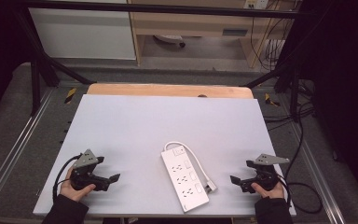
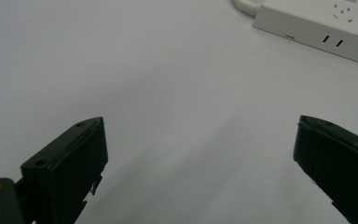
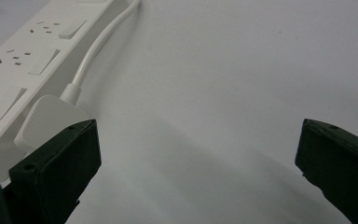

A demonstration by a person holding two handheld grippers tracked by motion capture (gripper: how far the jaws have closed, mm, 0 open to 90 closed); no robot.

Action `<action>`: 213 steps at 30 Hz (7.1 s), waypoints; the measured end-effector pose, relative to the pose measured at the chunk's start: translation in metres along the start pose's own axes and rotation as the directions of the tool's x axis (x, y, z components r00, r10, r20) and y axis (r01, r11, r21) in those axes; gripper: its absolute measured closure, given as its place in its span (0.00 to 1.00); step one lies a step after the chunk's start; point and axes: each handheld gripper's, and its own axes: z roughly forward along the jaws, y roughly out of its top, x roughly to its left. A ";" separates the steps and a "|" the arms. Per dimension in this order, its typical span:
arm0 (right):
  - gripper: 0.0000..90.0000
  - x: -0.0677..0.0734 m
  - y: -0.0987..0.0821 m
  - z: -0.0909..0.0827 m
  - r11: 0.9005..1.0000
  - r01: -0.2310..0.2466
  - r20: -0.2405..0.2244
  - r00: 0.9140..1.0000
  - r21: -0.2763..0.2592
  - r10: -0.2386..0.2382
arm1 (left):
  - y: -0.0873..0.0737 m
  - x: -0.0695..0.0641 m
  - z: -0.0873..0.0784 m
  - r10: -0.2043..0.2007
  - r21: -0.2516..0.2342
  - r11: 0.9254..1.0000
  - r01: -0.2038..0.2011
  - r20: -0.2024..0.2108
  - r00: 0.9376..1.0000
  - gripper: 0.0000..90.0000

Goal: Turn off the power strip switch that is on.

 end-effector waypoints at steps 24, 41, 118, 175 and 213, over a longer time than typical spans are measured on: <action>0.01 0.006 0.003 0.003 1.000 0.024 -0.008 1.000 0.007 -0.024 | -0.001 0.001 0.001 -0.002 0.011 1.000 0.002 -0.011 1.000 0.04; 0.01 0.013 0.008 0.006 0.999 0.038 -0.018 0.999 0.006 -0.038 | -0.001 0.001 0.002 -0.001 0.012 1.000 0.001 -0.013 1.000 0.04; 0.13 0.061 0.049 0.029 0.994 0.105 -0.049 0.993 0.002 -0.105 | 0.001 0.000 0.000 0.009 -0.002 1.000 -0.009 -0.040 0.999 0.05; 0.89 0.086 0.073 0.042 0.992 0.126 -0.096 0.987 -0.026 -0.128 | 0.001 0.000 -0.002 0.010 -0.002 1.000 -0.010 -0.051 0.999 0.05; 1.00 0.101 0.082 0.083 0.986 0.165 -0.142 0.977 0.030 -0.159 | 0.001 0.000 -0.002 0.011 -0.003 1.000 -0.011 -0.054 0.998 0.05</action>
